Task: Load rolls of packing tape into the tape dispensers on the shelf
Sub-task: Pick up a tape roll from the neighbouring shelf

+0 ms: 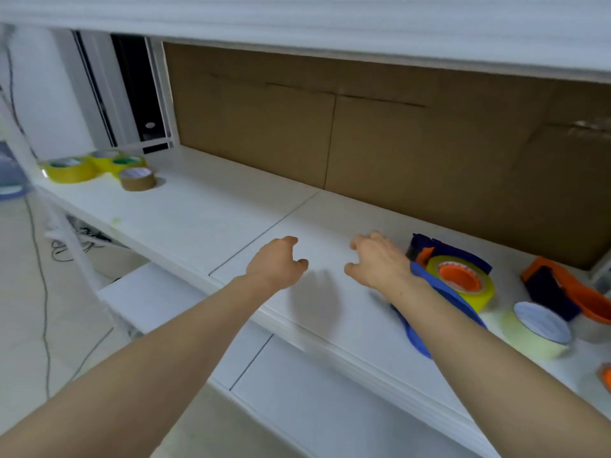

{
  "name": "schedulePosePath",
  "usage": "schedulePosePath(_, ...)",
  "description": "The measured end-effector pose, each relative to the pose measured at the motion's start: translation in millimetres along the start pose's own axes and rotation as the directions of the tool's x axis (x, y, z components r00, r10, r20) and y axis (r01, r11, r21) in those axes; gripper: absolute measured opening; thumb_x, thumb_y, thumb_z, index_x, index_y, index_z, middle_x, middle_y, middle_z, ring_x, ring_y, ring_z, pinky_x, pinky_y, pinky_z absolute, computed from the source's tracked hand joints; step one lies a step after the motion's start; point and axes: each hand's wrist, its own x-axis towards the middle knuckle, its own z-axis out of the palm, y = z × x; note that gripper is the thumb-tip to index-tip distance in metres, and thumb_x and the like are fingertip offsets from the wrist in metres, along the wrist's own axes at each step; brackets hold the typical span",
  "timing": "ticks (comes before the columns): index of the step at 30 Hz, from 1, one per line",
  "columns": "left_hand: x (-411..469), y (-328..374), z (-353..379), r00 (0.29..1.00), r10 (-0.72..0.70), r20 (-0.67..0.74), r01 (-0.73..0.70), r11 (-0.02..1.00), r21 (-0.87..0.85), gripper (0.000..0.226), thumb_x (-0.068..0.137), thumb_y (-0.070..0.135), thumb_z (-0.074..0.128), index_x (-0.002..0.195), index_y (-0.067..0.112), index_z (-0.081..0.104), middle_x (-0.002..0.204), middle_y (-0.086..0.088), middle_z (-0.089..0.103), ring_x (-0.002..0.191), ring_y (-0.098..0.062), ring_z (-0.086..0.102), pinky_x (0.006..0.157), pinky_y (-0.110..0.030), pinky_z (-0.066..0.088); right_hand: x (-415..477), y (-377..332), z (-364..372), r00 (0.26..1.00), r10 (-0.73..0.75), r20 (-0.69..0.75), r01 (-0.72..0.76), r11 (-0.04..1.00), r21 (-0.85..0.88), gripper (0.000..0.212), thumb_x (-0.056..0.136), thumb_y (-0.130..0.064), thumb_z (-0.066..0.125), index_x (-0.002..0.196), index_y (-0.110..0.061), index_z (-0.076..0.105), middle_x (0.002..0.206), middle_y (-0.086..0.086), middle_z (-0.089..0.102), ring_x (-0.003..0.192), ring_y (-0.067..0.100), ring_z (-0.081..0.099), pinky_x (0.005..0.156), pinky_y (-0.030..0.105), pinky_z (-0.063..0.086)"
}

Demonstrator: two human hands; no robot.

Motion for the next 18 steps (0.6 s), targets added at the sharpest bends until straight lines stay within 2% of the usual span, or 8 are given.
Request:
schedulePosePath(5, 25.1, -55.7, -27.9, 0.998, 0.025, 0.049, -0.025, 1.0, -0.009, 0.055, 0.092, 0.029, 0.052, 0.143, 0.015, 0.034, 0.141, -0.006, 0.048, 0.128, -0.023, 0.047, 0.104, -0.033, 0.04, 32.0, -70.3, 17.6, 0.997, 0.054, 0.053, -0.061, 0.987, 0.15, 0.042, 0.087, -0.029, 0.052, 0.128, -0.016, 0.048, 0.131, 0.008, 0.043, 0.119, 0.026, 0.046, 0.085, 0.033, 0.041)
schedulePosePath(8, 37.4, -59.0, -25.6, 0.991, 0.084, 0.106, -0.077, 0.995, -0.067, 0.054, 0.091, 0.027, 0.053, 0.142, 0.015, 0.037, 0.138, -0.007, 0.051, 0.125, -0.022, 0.05, 0.103, -0.031, 0.039, 37.1, -72.5, 21.8, 0.99, 0.137, 0.015, -0.137, 0.973, 0.183, 0.039, 0.089, -0.025, 0.049, 0.127, -0.016, 0.049, 0.13, 0.008, 0.044, 0.116, 0.027, 0.048, 0.081, 0.031, 0.04)
schedulePosePath(11, 43.2, -39.4, -11.9, 0.971, 0.162, 0.177, -0.141, 0.982, -0.122, 0.053, 0.09, 0.027, 0.054, 0.14, 0.016, 0.039, 0.135, -0.005, 0.054, 0.121, -0.023, 0.053, 0.102, -0.033, 0.042, 24.0, -43.3, 16.7, 0.96, 0.261, -0.105, -0.235, 0.949, 0.212, 0.035, 0.091, -0.017, 0.044, 0.124, -0.015, 0.052, 0.127, 0.011, 0.05, 0.111, 0.03, 0.053, 0.081, 0.032, 0.044)
schedulePosePath(15, 41.9, 3.8, 10.7, 0.945, 0.249, 0.214, -0.213, 0.961, -0.178, 0.051, 0.09, 0.027, 0.055, 0.138, 0.015, 0.042, 0.132, -0.004, 0.056, 0.119, -0.024, 0.054, 0.101, -0.036, 0.044, -7.1, 17.6, 4.3, 0.865, 0.419, -0.275, -0.341, 0.894, 0.292, 0.031, 0.089, -0.008, 0.042, 0.116, -0.009, 0.056, 0.121, 0.016, 0.053, 0.105, 0.036, 0.055, 0.076, 0.037, 0.046)
schedulePosePath(18, 35.1, 38.1, 31.8, 0.936, 0.283, 0.209, -0.244, 0.95, -0.195, 0.048, 0.09, 0.025, 0.055, 0.135, 0.014, 0.046, 0.128, -0.005, 0.059, 0.118, -0.025, 0.054, 0.101, -0.035, 0.043, -36.4, 69.0, -0.7, 0.799, 0.509, -0.319, -0.42, 0.853, 0.31, 0.035, 0.088, -0.004, 0.042, 0.12, -0.011, 0.054, 0.124, 0.016, 0.051, 0.106, 0.034, 0.055, 0.081, 0.039, 0.046)
